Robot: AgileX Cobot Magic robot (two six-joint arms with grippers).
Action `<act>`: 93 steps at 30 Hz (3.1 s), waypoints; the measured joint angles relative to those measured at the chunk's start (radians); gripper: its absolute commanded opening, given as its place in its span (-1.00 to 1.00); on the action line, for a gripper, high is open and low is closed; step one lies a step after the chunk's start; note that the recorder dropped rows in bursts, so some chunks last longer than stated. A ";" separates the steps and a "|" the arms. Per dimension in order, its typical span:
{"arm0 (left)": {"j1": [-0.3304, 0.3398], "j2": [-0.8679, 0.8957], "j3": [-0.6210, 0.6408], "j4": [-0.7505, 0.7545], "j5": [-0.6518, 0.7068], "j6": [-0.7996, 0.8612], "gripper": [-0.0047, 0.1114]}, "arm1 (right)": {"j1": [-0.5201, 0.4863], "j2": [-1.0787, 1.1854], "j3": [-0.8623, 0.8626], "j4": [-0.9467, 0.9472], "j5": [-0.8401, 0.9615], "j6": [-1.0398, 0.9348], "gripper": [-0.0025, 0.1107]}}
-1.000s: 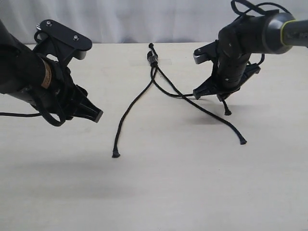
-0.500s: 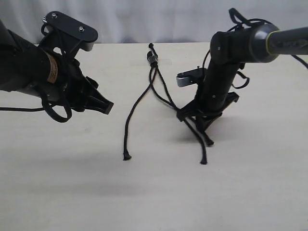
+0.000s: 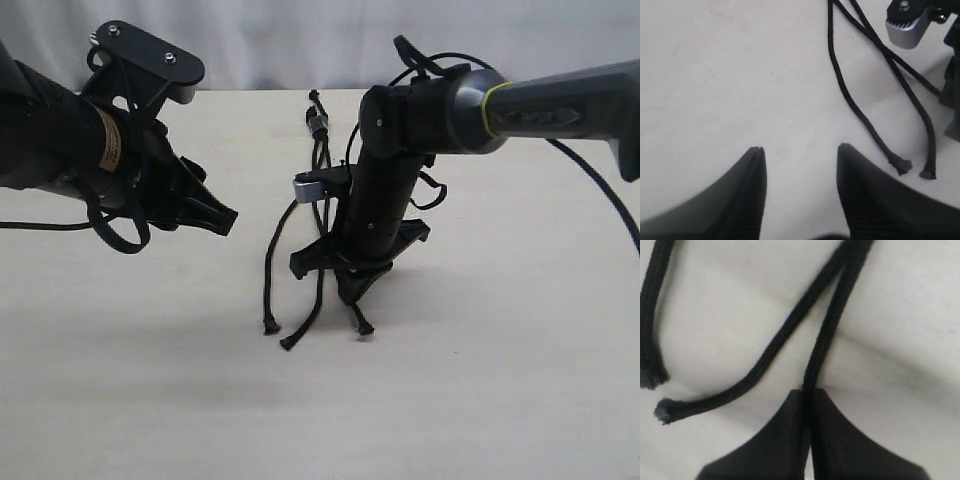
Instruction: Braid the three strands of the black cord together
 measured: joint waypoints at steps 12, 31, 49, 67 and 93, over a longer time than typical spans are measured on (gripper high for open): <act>0.000 0.000 0.000 -0.027 0.023 -0.025 -0.12 | -0.061 -0.021 0.002 0.043 0.010 0.046 -0.25; -0.154 0.539 -0.255 -0.205 0.017 0.153 0.13 | -0.424 -0.185 0.002 0.190 0.067 -0.034 -0.26; -0.154 0.642 -0.302 -0.419 -0.027 0.365 -0.61 | -0.424 -0.185 0.002 0.201 0.047 -0.040 -0.26; -0.144 0.542 -0.432 -0.260 0.162 0.334 -0.92 | -0.424 -0.185 0.002 0.211 0.081 -0.042 -0.26; 0.032 0.669 -0.383 -0.393 0.200 0.321 -0.92 | -0.424 -0.185 0.004 0.234 0.165 -0.045 -0.26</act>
